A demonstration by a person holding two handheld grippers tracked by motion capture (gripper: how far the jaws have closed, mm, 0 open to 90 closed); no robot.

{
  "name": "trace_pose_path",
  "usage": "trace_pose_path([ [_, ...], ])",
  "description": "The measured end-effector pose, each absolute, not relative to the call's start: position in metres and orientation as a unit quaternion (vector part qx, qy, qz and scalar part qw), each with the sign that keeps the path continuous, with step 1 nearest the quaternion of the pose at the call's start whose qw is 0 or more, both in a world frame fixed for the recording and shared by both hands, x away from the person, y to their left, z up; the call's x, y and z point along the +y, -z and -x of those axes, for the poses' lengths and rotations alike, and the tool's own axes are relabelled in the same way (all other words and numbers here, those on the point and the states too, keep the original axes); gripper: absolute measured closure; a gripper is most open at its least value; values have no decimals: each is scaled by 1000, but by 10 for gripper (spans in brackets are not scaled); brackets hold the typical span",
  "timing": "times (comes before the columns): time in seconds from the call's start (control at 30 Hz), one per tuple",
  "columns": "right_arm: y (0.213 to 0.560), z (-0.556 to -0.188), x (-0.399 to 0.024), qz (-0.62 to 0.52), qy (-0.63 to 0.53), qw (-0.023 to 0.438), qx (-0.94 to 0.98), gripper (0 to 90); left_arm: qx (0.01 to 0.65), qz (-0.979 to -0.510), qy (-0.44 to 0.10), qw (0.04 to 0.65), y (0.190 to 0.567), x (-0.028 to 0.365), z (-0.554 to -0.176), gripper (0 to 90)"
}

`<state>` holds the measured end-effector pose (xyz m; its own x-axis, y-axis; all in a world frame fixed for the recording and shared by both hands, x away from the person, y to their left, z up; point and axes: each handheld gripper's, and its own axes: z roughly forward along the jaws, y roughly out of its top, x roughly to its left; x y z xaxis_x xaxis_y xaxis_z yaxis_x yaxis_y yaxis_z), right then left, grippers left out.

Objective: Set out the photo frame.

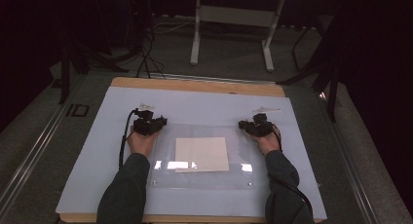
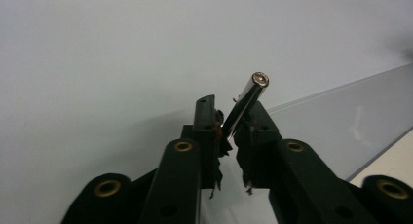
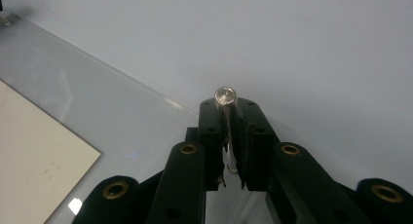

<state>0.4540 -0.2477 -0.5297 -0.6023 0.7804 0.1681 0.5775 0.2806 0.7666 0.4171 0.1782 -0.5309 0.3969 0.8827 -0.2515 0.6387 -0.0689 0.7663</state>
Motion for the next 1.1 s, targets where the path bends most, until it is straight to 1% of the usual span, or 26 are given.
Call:
trace_pose_path([
  [0.07, 530, -453, -247, -430, -418, 124, 791, 808, 526, -717, -151, 432, 530, 179, -416, 733],
  [0.1, 530, -453, -247, -431, -418, 127, 789, 788, 523, -718, -157, 432, 530, 180, -415, 715],
  [0.2, 528, -450, -249, -433, -427, 132, 783, 763, 516, -717, -166, 439, 526, 182, -412, 681],
  [0.27, 525, -448, -252, -431, -435, 142, 778, 733, 508, -717, -173, 446, 523, 184, -411, 677],
  [0.37, 520, -443, -256, -423, -444, 157, 774, 726, 493, -718, -181, 457, 520, 186, -408, 685],
  [0.43, 517, -440, -256, -414, -446, 173, 775, 743, 482, -721, -183, 463, 518, 187, -406, 686],
  [0.5, 516, -438, -256, -411, -447, 177, 775, 756, 480, -721, -183, 465, 517, 187, -406, 687],
  [0.53, 514, -436, -254, -406, -445, 187, 776, 785, 482, -721, -186, 462, 516, 189, -406, 687],
  [0.67, 513, -436, -251, -401, -443, 190, 779, 837, 486, -723, -185, 454, 516, 190, -406, 690],
  [0.77, 514, -435, -250, -400, -440, 196, 779, 846, 482, -730, -180, 450, 517, 190, -406, 681],
  [0.9, 514, -435, -251, -400, -444, 194, 778, 847, 473, -737, -185, 446, 517, 190, -405, 645],
  [1.1, 515, -435, -252, -402, -447, 191, 776, 846, 469, -737, -195, 445, 516, 189, -405, 657],
])
